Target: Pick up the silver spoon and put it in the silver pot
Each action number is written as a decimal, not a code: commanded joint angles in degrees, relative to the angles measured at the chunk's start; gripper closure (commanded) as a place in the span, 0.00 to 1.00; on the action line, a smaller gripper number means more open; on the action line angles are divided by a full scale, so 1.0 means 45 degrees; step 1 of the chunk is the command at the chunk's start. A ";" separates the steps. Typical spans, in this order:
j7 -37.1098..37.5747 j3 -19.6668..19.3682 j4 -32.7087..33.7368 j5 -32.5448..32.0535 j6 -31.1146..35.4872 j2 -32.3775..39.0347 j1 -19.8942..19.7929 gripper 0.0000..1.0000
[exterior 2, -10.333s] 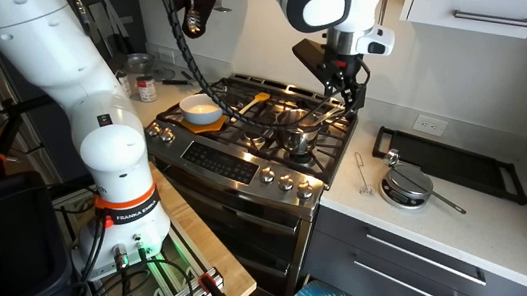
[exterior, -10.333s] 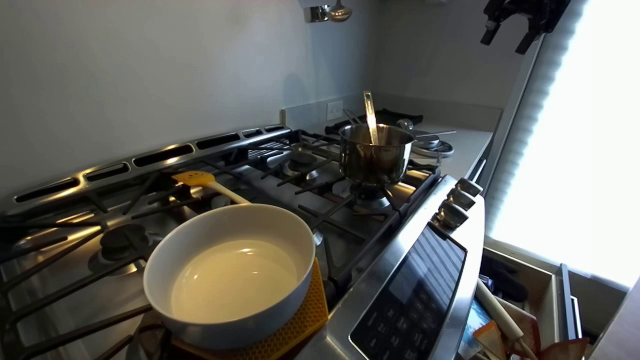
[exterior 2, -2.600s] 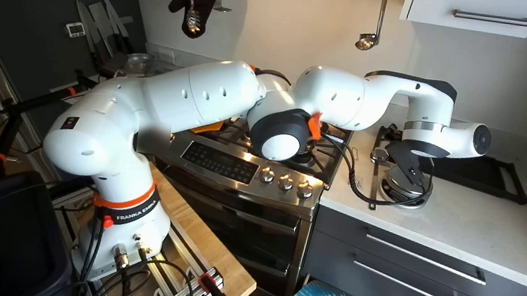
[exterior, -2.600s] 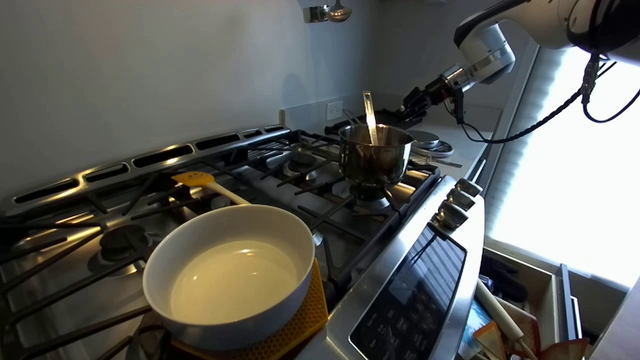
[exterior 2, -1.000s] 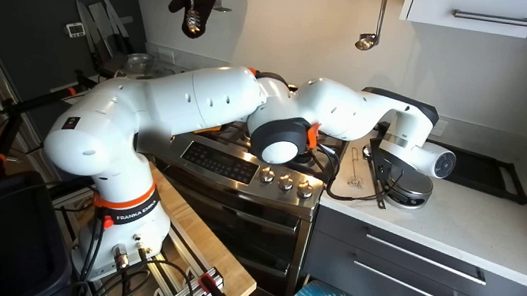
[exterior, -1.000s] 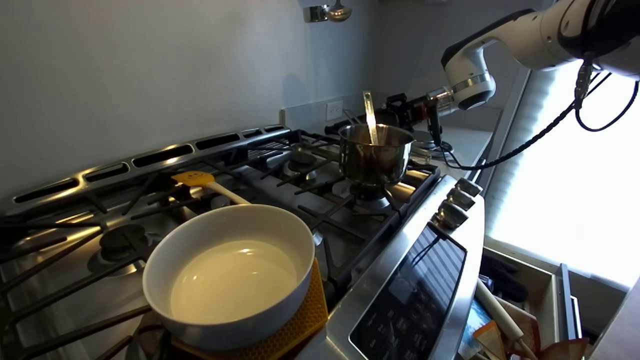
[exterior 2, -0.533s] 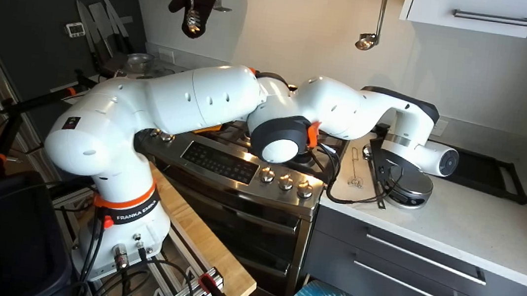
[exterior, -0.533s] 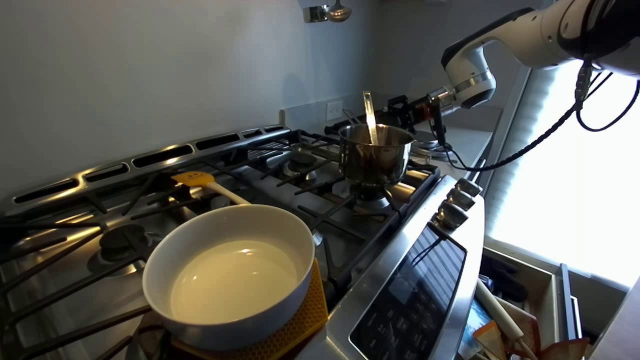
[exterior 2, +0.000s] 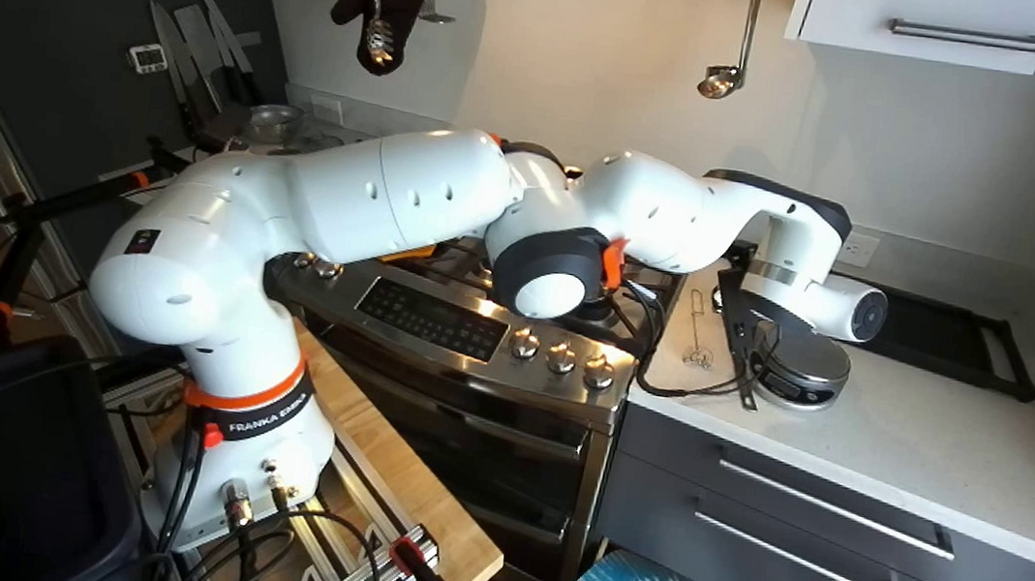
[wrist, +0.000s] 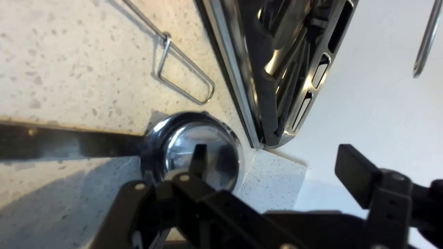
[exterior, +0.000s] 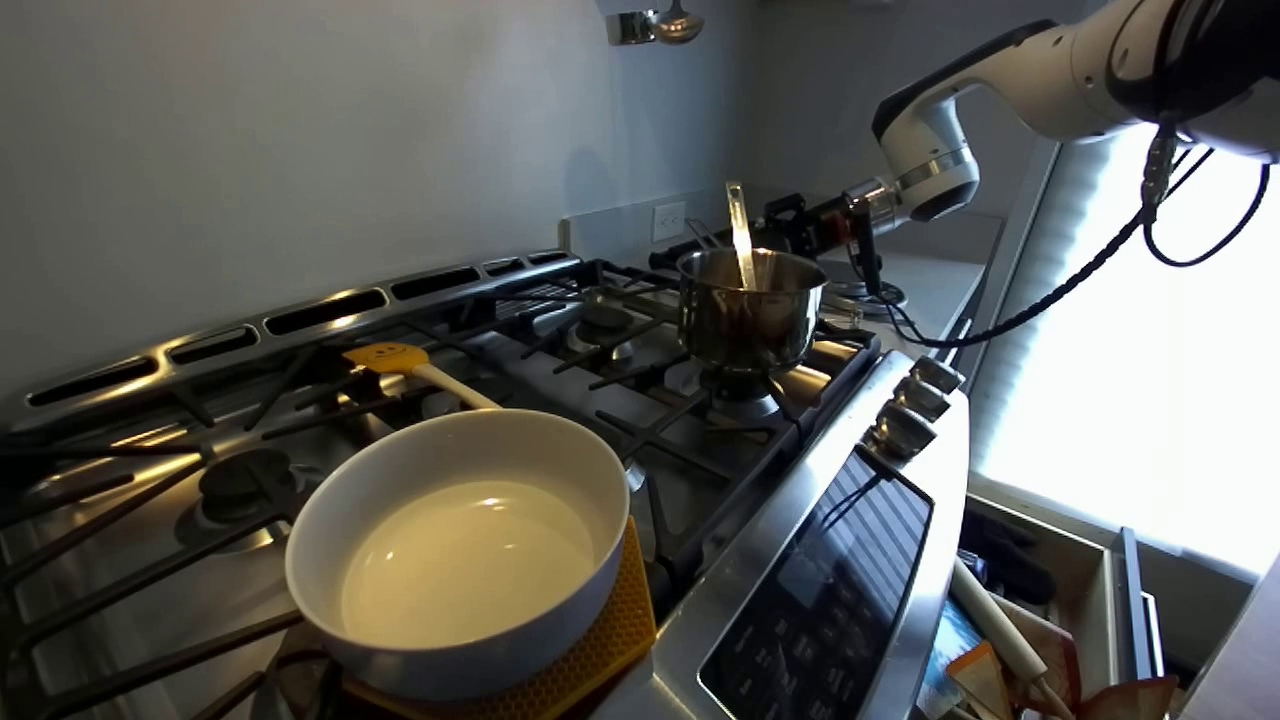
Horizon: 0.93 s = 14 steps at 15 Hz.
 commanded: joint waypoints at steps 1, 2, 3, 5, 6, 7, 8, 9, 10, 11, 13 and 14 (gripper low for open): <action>-0.0206 0.0113 0.0303 0.0184 0.0488 0.0368 0.0133 0.36; -0.0223 0.0086 0.0309 0.0160 0.0594 0.0378 0.0179 0.47; -0.0223 0.0067 0.0292 0.0137 0.0609 0.0374 0.0203 0.54; -0.0212 0.0039 0.0254 0.0105 0.0696 0.0357 0.0210 0.69; -0.0216 0.0022 0.0244 0.0091 0.0684 0.0363 0.0206 0.76; -0.0222 0.0005 0.0256 0.0080 0.0669 0.0372 0.0196 0.84; -0.0262 0.0000 0.0266 0.0086 0.0677 0.0386 0.0181 0.91; -0.0328 -0.0002 0.0268 0.0090 0.0688 0.0400 0.0173 0.99; -0.0429 -0.0002 0.0271 0.0086 0.0692 0.0411 0.0166 1.00; -0.0532 0.0000 0.0277 0.0081 0.0691 0.0423 0.0156 1.00; -0.0804 -0.0006 0.0243 0.0055 0.0676 0.0372 0.0156 0.97; -0.0947 -0.0002 0.0211 0.0056 0.0680 0.0296 0.0152 0.97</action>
